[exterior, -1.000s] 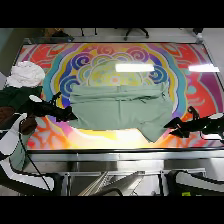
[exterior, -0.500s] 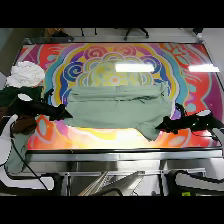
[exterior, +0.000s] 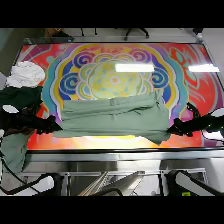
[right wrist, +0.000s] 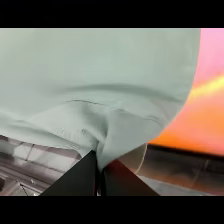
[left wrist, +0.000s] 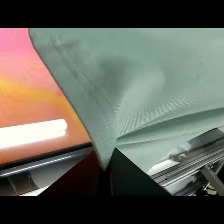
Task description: Fold the shirts.
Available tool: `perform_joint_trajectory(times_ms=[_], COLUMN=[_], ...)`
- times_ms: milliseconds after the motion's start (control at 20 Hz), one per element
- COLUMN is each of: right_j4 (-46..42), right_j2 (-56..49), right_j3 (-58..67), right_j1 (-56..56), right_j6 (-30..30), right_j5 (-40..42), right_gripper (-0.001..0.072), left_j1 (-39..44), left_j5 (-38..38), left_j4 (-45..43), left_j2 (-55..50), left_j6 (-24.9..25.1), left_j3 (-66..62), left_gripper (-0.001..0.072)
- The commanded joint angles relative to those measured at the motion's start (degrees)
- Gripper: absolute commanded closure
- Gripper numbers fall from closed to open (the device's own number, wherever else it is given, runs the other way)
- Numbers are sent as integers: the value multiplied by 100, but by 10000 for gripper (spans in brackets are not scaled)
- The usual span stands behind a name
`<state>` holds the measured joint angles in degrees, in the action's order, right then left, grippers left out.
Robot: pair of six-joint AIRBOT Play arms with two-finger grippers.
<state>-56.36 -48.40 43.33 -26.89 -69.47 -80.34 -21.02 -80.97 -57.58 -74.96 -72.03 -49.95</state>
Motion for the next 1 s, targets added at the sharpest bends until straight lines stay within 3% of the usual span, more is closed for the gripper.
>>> perform_joint_trajectory(times_ms=[0, 200, 700, 950], right_j4=[848, 2011, 2041, 2002], right_j2=[46, -726, -3862, -4310], right_j3=[466, 1506, 4140, 4260], right_j1=[-33, 317, 1261, 1331], right_j6=[507, 1062, 1281, 1609], right_j5=[197, 680, 1294, 1530], right_gripper=[693, 693, 686, 686], left_j1=[109, 634, 979, 1137], left_j5=[-127, 48, 262, 682], left_j4=[-72, -92, -96, -79], left_j2=[184, -46, -2267, -2896], left_j6=[-162, -380, -748, -555], left_j3=[-393, -1423, -3117, -3473], left_gripper=[694, 694, 693, 690])
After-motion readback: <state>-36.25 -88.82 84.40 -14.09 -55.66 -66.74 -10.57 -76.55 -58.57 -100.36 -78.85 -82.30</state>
